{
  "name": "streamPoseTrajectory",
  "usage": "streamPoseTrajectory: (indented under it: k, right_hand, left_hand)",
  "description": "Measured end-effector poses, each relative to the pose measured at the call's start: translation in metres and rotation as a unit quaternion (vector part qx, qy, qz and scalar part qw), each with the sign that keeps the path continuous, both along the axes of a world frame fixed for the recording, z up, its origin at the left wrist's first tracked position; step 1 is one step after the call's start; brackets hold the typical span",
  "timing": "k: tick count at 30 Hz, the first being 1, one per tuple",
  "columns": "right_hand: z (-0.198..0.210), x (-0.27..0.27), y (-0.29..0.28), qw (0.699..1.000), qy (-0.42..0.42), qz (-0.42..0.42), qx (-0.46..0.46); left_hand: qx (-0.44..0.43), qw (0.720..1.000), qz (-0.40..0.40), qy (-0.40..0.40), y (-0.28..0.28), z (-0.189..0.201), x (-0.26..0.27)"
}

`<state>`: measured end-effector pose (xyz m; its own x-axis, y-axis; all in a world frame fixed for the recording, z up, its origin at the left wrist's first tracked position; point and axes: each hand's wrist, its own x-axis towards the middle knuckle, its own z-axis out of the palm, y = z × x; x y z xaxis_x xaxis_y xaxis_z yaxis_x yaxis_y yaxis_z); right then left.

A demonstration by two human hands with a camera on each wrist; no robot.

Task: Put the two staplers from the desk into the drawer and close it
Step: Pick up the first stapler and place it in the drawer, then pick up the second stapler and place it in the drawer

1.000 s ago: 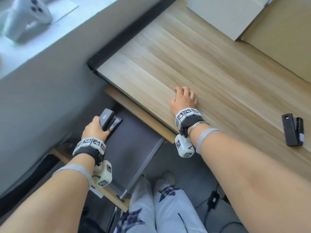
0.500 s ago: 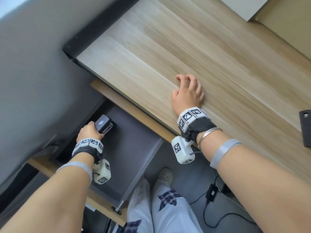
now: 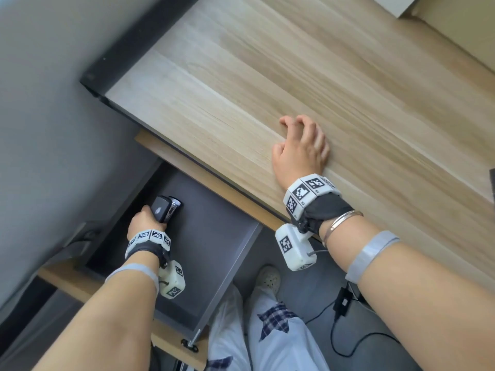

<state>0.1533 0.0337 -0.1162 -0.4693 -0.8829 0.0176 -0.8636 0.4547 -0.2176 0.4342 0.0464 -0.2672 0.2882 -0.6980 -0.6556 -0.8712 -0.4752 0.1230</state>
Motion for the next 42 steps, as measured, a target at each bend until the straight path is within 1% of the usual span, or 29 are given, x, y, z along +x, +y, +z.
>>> streamPoseTrajectory:
  k: [5, 9, 11, 15, 18, 21, 23, 26, 28, 31, 35, 38, 40, 42]
  right_hand:
    - [-0.003, 0.001, 0.0, 1.0, 0.0, -0.003, -0.02]
    - [0.0, 0.001, 0.001, 0.999, -0.016, 0.002, -0.04]
    - [0.004, -0.001, 0.003, 0.999, -0.037, 0.009, -0.014]
    - [0.02, -0.013, 0.008, 0.994, -0.089, 0.039, 0.057]
    - [0.037, -0.026, 0.015, 0.988, -0.109, 0.044, 0.104]
    - [0.058, -0.042, 0.022, 0.978, -0.134, 0.02, 0.155]
    - [0.072, -0.056, 0.027, 0.972, -0.137, 0.016, 0.188]
    - [0.09, -0.08, 0.038, 0.971, -0.133, 0.011, 0.2]
    - [0.1, -0.101, 0.047, 0.972, -0.13, -0.001, 0.196]
    - [0.112, -0.141, 0.061, 0.973, -0.123, -0.033, 0.192]
    - [0.119, -0.202, 0.085, 0.973, -0.102, -0.087, 0.185]
    - [0.118, -0.246, 0.107, 0.972, -0.072, -0.136, 0.176]
    - [0.112, -0.273, 0.124, 0.973, -0.042, -0.175, 0.145]
    - [0.105, -0.295, 0.14, 0.967, -0.027, -0.221, 0.122]
  left_hand:
    - [0.025, 0.999, -0.016, 0.01, -0.001, 0.004, -0.002]
    - [0.034, 0.999, -0.039, 0.016, -0.008, 0.027, -0.005]
    - [0.011, 0.998, -0.058, 0.02, -0.01, 0.045, -0.008]
    - [-0.03, 0.994, -0.099, 0.024, -0.01, 0.091, -0.028]
    - [-0.052, 0.989, -0.128, 0.055, -0.013, 0.13, -0.05]
    - [-0.04, 0.976, -0.197, 0.084, -0.02, 0.171, -0.072]
    - [-0.032, 0.963, -0.249, 0.102, -0.026, 0.2, -0.088]
    - [-0.014, 0.943, -0.308, 0.128, -0.034, 0.238, -0.122]
    - [-0.02, 0.937, -0.319, 0.143, -0.038, 0.251, -0.15]
    - [-0.033, 0.929, -0.322, 0.181, -0.041, 0.261, -0.198]
    - [-0.018, 0.92, -0.325, 0.216, -0.037, 0.259, -0.266]
    - [-0.01, 0.915, -0.336, 0.223, -0.031, 0.25, -0.314]
    - [-0.009, 0.912, -0.344, 0.224, -0.027, 0.242, -0.34]
    - [-0.013, 0.911, -0.349, 0.221, -0.023, 0.234, -0.363]
